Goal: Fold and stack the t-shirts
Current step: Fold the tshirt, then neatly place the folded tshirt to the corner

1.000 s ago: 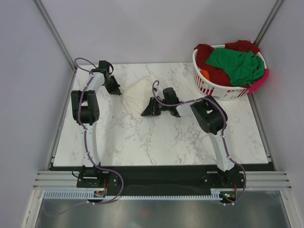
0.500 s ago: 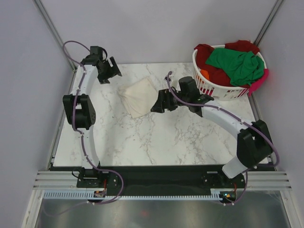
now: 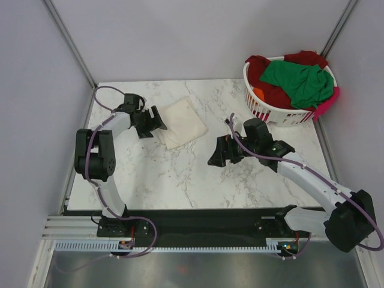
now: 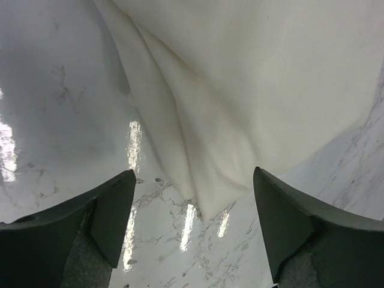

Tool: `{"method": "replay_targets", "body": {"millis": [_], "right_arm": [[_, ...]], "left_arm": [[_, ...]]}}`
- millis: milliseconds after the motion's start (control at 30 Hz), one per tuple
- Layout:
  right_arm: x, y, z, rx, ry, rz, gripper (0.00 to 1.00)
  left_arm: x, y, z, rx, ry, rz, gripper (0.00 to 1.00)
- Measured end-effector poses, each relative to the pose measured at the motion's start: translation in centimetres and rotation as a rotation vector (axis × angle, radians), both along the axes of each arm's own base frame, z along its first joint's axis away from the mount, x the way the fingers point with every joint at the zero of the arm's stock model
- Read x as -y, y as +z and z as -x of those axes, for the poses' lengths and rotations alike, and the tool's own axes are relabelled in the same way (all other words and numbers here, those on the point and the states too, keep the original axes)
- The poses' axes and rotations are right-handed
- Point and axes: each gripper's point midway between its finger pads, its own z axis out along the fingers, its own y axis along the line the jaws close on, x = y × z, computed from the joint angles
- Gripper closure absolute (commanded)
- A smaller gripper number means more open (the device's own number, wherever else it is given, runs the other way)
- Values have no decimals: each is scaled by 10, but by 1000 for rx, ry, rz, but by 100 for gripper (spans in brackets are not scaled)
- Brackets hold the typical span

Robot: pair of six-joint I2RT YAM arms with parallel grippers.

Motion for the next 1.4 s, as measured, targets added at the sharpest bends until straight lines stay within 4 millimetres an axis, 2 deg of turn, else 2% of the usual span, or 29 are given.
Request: {"method": "replay_targets", "body": {"millis": [67, 167, 333, 467, 633, 767, 867, 900, 1000, 1100, 1200, 1300, 1400], "right_arm": [[4, 7, 5, 16, 1, -2, 6], [9, 20, 11, 52, -4, -16, 5], [14, 26, 18, 58, -8, -13, 5], [17, 24, 21, 44, -7, 3, 5], [20, 21, 24, 32, -5, 21, 4], [21, 19, 25, 27, -2, 30, 4], [23, 17, 24, 30, -12, 40, 4], [23, 17, 23, 31, -14, 44, 4], [25, 16, 24, 28, -18, 52, 4], [27, 16, 25, 29, -21, 56, 3], [27, 18, 25, 36, -23, 55, 3], [27, 18, 26, 36, -22, 55, 3], [27, 17, 26, 34, -22, 56, 2]], "left_arm": [[8, -15, 7, -21, -17, 8, 7], [15, -21, 4, 14, -29, 26, 5], [13, -19, -14, 83, -4, 37, 16], [10, -31, -12, 85, 40, 39, 23], [9, -33, -17, 109, 75, 53, 40], [9, -42, -18, 89, 102, 59, 84], [10, -45, -30, 83, 99, 65, 84], [11, -43, -41, 98, 101, 65, 98], [9, -35, -70, 113, 82, 66, 98], [-6, -19, -106, 132, 76, 17, 98], [-36, 12, -163, 219, 77, -85, 98], [-80, 37, -200, 298, 100, -207, 98], [-140, 52, -211, 323, 158, -336, 98]]}}
